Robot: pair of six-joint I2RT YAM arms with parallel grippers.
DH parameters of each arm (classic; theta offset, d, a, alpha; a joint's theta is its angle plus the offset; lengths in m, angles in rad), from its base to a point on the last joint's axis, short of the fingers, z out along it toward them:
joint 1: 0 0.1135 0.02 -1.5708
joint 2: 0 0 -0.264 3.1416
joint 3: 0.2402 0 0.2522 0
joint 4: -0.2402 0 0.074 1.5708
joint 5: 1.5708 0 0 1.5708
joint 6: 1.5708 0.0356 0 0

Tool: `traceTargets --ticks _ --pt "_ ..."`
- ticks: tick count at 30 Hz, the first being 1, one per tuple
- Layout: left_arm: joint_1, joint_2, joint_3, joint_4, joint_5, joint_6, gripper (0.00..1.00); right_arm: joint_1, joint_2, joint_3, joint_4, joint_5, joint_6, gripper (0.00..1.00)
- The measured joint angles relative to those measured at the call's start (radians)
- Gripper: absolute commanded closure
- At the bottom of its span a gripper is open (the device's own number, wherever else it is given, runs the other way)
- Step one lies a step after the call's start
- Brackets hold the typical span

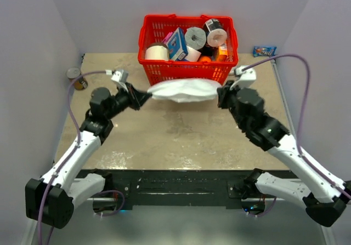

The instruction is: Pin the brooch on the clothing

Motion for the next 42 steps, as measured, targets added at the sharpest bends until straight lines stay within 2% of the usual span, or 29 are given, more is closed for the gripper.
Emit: traceTargets --ticks 5,9,17,25,26,28,29,30,31,32,33,34,35,38,42 --pt "0.000 0.032 -0.350 -0.019 -0.002 -0.092 1.00 -0.003 0.071 -0.391 -0.019 -0.095 0.192 1.00" --pt "0.000 0.041 -0.469 -0.069 -0.006 -0.119 1.00 -0.002 0.107 -0.556 -0.082 -0.167 0.305 1.00" --pt "0.000 -0.035 -0.522 -0.099 -0.032 -0.153 1.00 -0.002 0.019 -0.584 -0.105 -0.220 0.436 1.00" --pt "-0.047 -0.144 -0.539 -0.208 -0.092 -0.198 1.00 0.023 -0.026 -0.615 -0.204 -0.260 0.511 1.00" --pt "-0.054 -0.153 -0.539 -0.220 -0.097 -0.203 0.98 0.032 -0.034 -0.616 -0.218 -0.264 0.522 1.00" --pt "-0.071 -0.172 -0.539 -0.248 -0.109 -0.222 0.85 0.054 -0.048 -0.616 -0.240 -0.274 0.545 0.97" --pt "-0.081 -0.180 -0.540 -0.260 -0.113 -0.230 0.71 0.068 -0.053 -0.616 -0.251 -0.279 0.557 0.91" --pt "-0.089 -0.186 -0.541 -0.271 -0.116 -0.237 0.62 0.080 -0.055 -0.616 -0.259 -0.281 0.567 0.82" --pt "-0.098 -0.193 -0.543 -0.282 -0.118 -0.248 0.52 0.101 -0.055 -0.616 -0.278 -0.282 0.581 0.62" --pt "-0.112 -0.204 -0.546 -0.301 -0.124 -0.264 0.37 0.121 -0.055 -0.616 -0.298 -0.283 0.596 0.54" --pt "-0.122 -0.216 -0.549 -0.314 -0.127 -0.271 0.32 0.135 -0.055 -0.616 -0.313 -0.284 0.615 0.49" --pt "-0.137 -0.233 -0.551 -0.336 -0.135 -0.283 0.28 0.151 -0.056 -0.616 -0.334 -0.283 0.624 0.38" --pt "-0.154 -0.255 -0.551 -0.360 -0.144 -0.298 0.23 0.164 -0.059 -0.616 -0.355 -0.284 0.633 0.36" --pt "-0.191 -0.333 -0.541 -0.430 -0.181 -0.323 0.20 0.179 -0.072 -0.604 -0.416 -0.281 0.652 0.32" --pt "-0.199 -0.375 -0.468 -0.504 -0.252 -0.317 0.23 0.179 -0.074 -0.544 -0.451 -0.259 0.655 0.33"
